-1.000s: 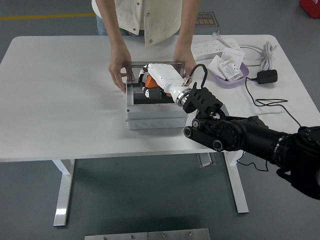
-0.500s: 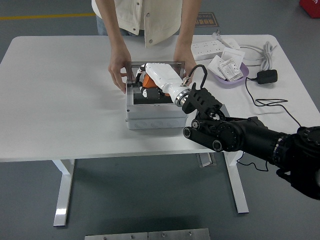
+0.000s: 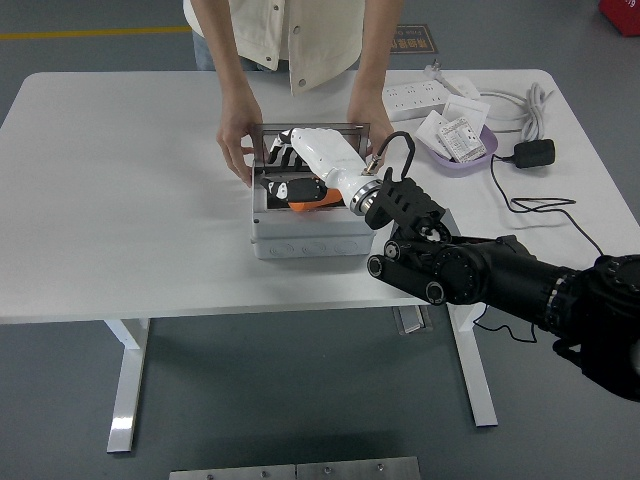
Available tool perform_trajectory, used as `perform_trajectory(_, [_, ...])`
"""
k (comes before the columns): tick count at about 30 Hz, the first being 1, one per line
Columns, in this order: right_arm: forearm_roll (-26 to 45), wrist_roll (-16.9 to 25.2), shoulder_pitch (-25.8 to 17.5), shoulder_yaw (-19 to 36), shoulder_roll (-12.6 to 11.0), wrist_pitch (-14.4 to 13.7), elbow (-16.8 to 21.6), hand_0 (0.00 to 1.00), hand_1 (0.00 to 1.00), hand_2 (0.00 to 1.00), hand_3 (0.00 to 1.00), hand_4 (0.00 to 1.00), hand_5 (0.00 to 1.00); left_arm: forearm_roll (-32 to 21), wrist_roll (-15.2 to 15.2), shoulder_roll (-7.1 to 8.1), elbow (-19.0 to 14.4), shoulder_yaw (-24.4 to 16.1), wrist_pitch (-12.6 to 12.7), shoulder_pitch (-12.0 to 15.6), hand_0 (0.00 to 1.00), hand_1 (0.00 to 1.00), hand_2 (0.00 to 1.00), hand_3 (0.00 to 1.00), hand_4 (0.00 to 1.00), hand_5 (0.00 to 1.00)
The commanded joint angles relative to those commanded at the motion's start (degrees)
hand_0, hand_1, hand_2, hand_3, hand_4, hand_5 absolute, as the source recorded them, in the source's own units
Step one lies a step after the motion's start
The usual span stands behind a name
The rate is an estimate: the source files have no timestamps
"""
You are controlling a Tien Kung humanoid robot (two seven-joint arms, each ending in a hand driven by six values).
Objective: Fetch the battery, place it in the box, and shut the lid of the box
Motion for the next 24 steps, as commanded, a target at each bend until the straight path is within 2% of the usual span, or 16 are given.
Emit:
perform_trajectory(6, [0.1,-0.1,-0.4,1.0,-0.1,0.1,1.0,0.694,0.472,0.462,0.517,0.858,0.428,0.1,0.0,-0.13,0.0,-0.1,0.0,0.2,0.751,0.833,0.788,0.839,0.466,0.002])
perform_trajectory(10, [-0.5,-1.1,-1.0,4.2,-0.9,1.2,3.6,0.694,0.472,0.462,0.517,0.858,0.428,-0.1,0.1,-0.23,0.0,-0.1,0.0,0.5,0.751,0.833,0.788,0.839,0.466,0.002])
perform_trajectory(16, [-1.6,-3.8,-0.7,9.9,-2.8,4.4,8.3,0.701,0.482,0.468,0.52,0.862,0.426,-0.3,0.1,-0.5,0.0,0.0,0.0,0.9,0.751,0.833,0.786,0.837,0.465,0.002])
perform_trajectory(18, [-2.1,-4.9,-0.3,11.0,-3.2,5.5,9.1,0.682,0.451,0.458,0.519,0.862,0.423,-0.4,0.1,-0.54,0.0,0.0,0.1,0.9,0.751,0.834,0.788,0.835,0.466,0.002])
perform_trajectory(23, [-2.1,-7.5,1.2,12.6,-4.3,8.1,10.3,0.682,0.451,0.458,0.519,0.862,0.423,-0.5,0.2,-0.53,0.0,0.1,0.1,1.0,0.751,0.834,0.788,0.835,0.466,0.002])
perform_trajectory(24, [-1.9,-7.8,1.5,12.7,-4.4,8.5,10.3,0.547,0.402,0.447,0.51,0.866,0.437,-0.5,0.2,-0.53,0.0,0.1,0.0,1.0,0.751,0.834,0.786,0.834,0.469,0.002])
